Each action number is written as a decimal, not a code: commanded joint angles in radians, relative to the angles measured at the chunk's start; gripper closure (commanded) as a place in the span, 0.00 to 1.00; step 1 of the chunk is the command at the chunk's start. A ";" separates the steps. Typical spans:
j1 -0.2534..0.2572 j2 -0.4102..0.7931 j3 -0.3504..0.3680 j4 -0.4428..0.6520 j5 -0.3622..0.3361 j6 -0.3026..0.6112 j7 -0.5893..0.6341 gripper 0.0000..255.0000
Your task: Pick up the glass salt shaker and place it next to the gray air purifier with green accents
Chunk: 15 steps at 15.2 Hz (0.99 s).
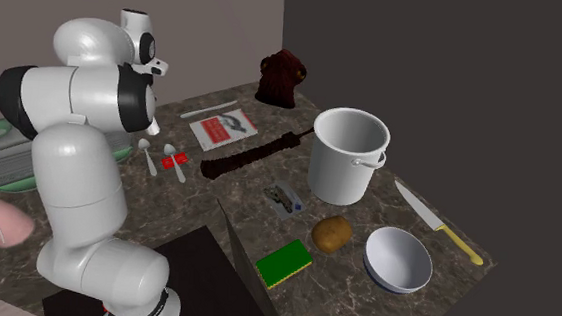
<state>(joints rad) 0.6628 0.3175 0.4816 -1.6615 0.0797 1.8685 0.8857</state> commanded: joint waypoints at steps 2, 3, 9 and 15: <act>0.001 0.006 -0.001 -0.023 -0.002 0.029 -0.003 1.00; 0.001 0.007 -0.001 -0.023 -0.002 0.029 -0.003 1.00; 0.000 0.007 -0.001 -0.023 -0.002 0.029 -0.003 1.00; 0.000 0.007 -0.001 -0.023 -0.002 0.029 -0.003 0.00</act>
<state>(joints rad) 0.6618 0.3198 0.4813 -1.6922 0.0794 1.9015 0.8818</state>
